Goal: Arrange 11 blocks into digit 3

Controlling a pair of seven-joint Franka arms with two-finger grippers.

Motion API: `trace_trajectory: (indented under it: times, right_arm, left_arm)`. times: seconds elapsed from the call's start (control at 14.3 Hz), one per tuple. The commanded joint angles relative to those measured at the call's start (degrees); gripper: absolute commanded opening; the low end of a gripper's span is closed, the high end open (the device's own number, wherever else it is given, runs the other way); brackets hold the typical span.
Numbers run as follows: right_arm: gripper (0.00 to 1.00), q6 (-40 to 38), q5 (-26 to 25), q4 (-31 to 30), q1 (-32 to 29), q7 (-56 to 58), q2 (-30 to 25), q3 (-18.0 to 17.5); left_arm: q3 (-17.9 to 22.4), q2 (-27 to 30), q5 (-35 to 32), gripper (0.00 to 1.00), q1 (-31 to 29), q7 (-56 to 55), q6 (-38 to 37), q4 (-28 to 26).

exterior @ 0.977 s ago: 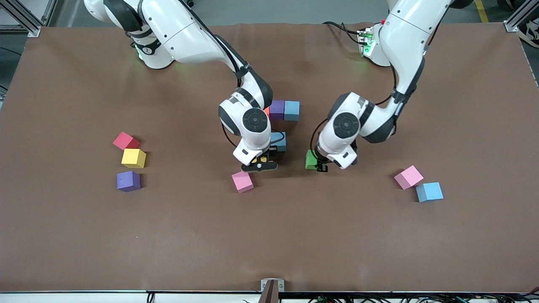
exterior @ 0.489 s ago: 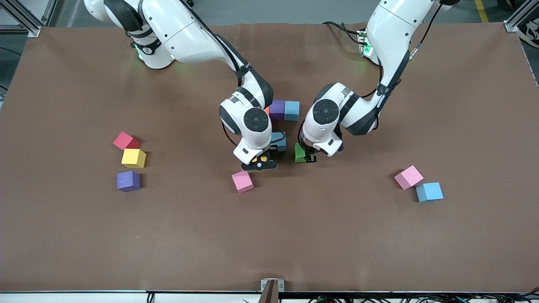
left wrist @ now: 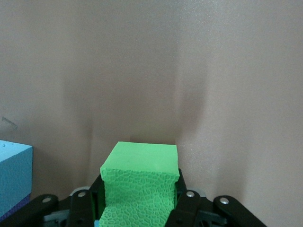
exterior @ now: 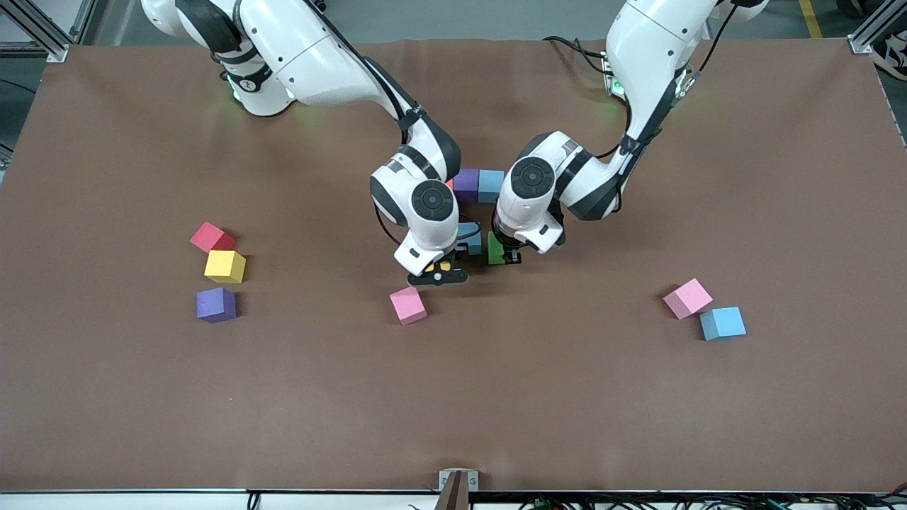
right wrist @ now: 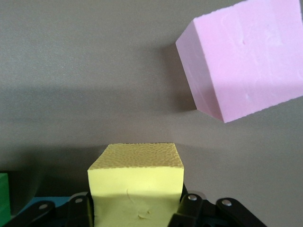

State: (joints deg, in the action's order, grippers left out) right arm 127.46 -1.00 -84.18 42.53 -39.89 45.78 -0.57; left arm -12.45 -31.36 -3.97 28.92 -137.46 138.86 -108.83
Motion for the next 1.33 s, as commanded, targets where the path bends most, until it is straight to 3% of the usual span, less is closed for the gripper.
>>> trace_trajectory:
  times: [0.0,0.21,0.49,0.77,1.26]
  right_arm:
    - [1.0,-0.8,0.1,0.2,-0.5,-0.8,-0.1,-0.5]
    - [1.0,-2.0,0.3,1.9,-1.2,-0.3,-0.5,-0.7]
    - [1.0,-10.4,2.8,5.5,-2.4,-0.1,-1.5,-0.7]
    - [1.0,-10.7,2.8,5.5,-3.6,2.1,-3.7,-0.6]
    - [1.0,-13.1,2.4,5.5,-9.0,22.8,-5.6,-0.3]
  left_arm:
    - [0.3,2.0,-1.1,0.15,0.5,-1.4,0.9,-1.9]
    - [0.2,1.8,-1.1,0.15,0.6,-1.5,0.9,-1.9]
    - [0.2,1.3,-1.1,0.15,1.9,-2.5,1.8,-1.9]
    - [0.2,0.9,-1.1,0.15,2.3,-2.5,1.9,-1.9]
    - [0.2,0.4,-1.1,0.15,2.4,-2.5,1.9,-1.9]
